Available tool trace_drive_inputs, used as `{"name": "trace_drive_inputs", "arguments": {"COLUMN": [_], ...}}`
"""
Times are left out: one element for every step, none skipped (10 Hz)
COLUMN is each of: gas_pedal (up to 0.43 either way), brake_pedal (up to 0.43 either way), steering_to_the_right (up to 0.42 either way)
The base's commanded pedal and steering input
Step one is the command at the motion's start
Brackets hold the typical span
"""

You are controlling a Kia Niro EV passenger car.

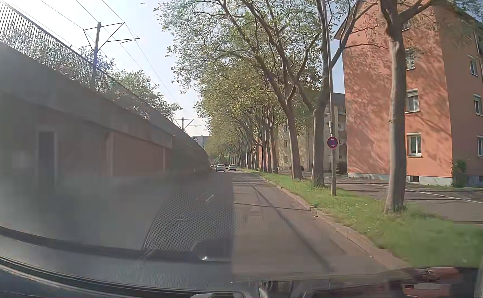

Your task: Follow the waypoints while adhering to traffic rules and regulations

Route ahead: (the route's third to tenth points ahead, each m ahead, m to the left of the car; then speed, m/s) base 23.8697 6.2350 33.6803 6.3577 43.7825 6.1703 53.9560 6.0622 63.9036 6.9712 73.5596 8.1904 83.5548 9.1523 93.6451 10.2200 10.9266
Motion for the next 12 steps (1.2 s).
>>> {"name": "trace_drive_inputs", "arguments": {"gas_pedal": [0.047, 0.047, 0.047, 0.047, 0.047, 0.047, 0.047, 0.059, 0.059, 0.059, 0.059, 0.067], "brake_pedal": [0.0, 0.0, 0.0, 0.0, 0.0, 0.0, 0.0, 0.0, 0.0, 0.0, 0.0, 0.0], "steering_to_the_right": [-0.001, -0.001, -0.001, -0.001, -0.002, -0.004, -0.004, -0.005, -0.005, -0.005, -0.005, -0.005]}}
